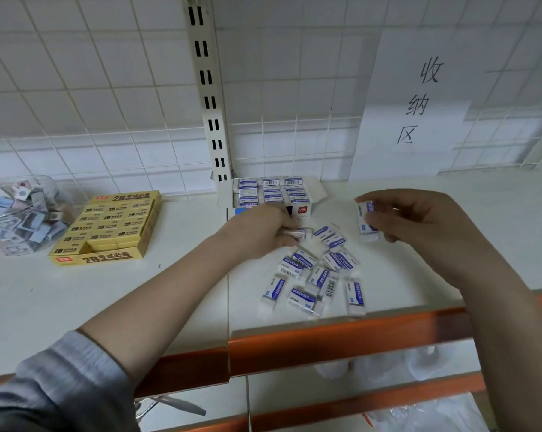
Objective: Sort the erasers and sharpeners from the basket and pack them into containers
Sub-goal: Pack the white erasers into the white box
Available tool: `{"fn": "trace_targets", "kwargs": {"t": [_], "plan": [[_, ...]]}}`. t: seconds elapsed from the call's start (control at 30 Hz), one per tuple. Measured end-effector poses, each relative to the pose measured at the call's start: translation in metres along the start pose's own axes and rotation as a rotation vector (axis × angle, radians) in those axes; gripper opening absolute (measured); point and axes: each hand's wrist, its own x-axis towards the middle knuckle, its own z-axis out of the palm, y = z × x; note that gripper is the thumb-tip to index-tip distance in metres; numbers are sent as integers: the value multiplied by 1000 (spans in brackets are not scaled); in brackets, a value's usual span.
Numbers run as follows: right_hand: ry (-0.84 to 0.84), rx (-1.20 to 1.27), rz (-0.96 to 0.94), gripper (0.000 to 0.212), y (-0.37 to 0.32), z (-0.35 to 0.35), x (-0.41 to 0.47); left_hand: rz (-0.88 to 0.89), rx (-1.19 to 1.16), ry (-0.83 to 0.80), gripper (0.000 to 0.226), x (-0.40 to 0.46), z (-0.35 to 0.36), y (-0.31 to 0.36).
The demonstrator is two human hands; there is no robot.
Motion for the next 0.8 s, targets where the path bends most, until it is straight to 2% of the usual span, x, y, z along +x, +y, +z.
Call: {"fn": "trace_targets", "kwargs": {"t": [0.13, 0.27, 0.43, 0.53, 0.63, 0.8], "plan": [[43, 85, 64, 23, 9, 1, 0, -70, -13, 40, 41, 1, 5, 4], [22, 114, 94, 23, 14, 1, 3, -123, -28, 115, 28, -3, 8, 10], [-11, 198, 122, 20, 12, 1, 15, -245, -193, 168, 27, -11, 10, 16], [-29, 161, 126, 19, 9, 4, 29, -350, -298, 231, 24, -23, 8, 20], [-50, 77, 123, 21, 7, 11, 46, -424, -346, 313, 32, -46, 6, 20], [-80, 45, 112, 28, 6, 32, 83, -518, -405, 510, 27, -84, -2, 15]]}}
